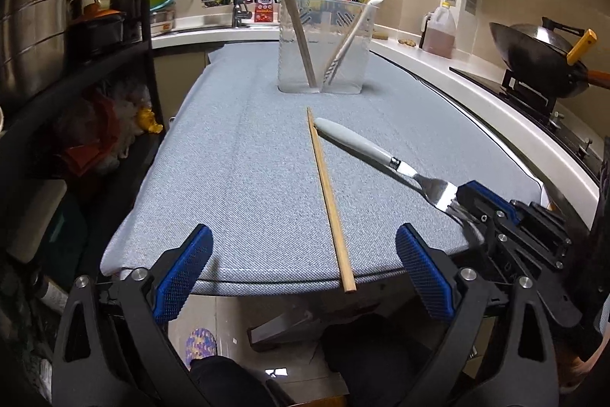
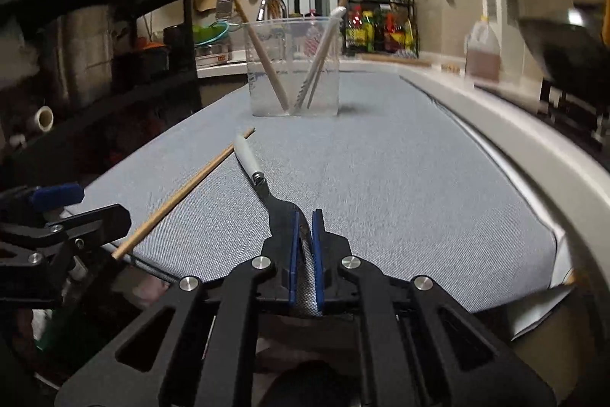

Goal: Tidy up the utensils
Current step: 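Close the right tool on the white-handled fork while the left tool grasps the last chopstick, then carry the fork and chopstick over the clear container and open both tools to drop them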

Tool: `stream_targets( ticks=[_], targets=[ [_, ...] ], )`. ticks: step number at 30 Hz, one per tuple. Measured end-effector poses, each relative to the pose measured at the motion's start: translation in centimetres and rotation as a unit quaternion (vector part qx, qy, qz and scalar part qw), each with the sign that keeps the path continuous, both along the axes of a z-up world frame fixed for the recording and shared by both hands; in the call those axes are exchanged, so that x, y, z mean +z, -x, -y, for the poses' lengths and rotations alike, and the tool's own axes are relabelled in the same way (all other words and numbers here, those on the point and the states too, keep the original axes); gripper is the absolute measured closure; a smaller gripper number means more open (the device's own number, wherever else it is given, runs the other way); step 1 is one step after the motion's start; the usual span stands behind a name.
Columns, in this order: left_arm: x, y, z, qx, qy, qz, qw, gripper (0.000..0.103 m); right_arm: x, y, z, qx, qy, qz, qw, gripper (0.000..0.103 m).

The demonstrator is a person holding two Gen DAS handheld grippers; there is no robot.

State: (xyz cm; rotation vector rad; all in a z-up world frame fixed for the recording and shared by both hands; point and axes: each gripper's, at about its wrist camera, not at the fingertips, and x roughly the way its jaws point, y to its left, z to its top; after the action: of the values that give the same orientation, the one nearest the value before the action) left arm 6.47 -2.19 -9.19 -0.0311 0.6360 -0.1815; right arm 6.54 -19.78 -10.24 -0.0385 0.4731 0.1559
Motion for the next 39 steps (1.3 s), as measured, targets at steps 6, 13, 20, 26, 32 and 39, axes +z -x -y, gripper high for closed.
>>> stream_targets(
  ticks=[6,13,20,26,32,39],
  targets=[
    [-0.9,-0.6,1.5,-0.034,-0.049,-0.016,0.9981,0.063,-0.1,0.0,0.1,0.0,0.024,0.013,1.0,0.096],
    [-0.7,-1.2,0.7,-0.034,-0.021,-0.027,0.9988,0.097,-0.1,-0.5,0.7,-0.001,-0.001,-0.005,1.0,0.096],
    [2.6,-0.4,0.1,-0.029,-0.002,0.018,0.9994,0.097,2.6,-0.2,1.1,0.011,-0.016,0.006,1.0,0.101],
    [6.6,-0.2,-0.4,-0.038,-0.002,0.068,0.997,0.097,4.5,-0.7,1.4,0.006,-0.026,0.013,1.0,0.101],
    [9.9,-1.0,-1.0,-0.036,-0.01,0.102,0.9941,0.097,7.5,-1.8,1.7,-0.001,-0.027,0.03,0.999,0.101],
    [12.7,-2.6,-1.8,-0.037,-0.003,0.121,0.992,0.097,11.2,-3.5,1.7,-0.002,-0.017,0.056,0.998,0.102]
  ],
)
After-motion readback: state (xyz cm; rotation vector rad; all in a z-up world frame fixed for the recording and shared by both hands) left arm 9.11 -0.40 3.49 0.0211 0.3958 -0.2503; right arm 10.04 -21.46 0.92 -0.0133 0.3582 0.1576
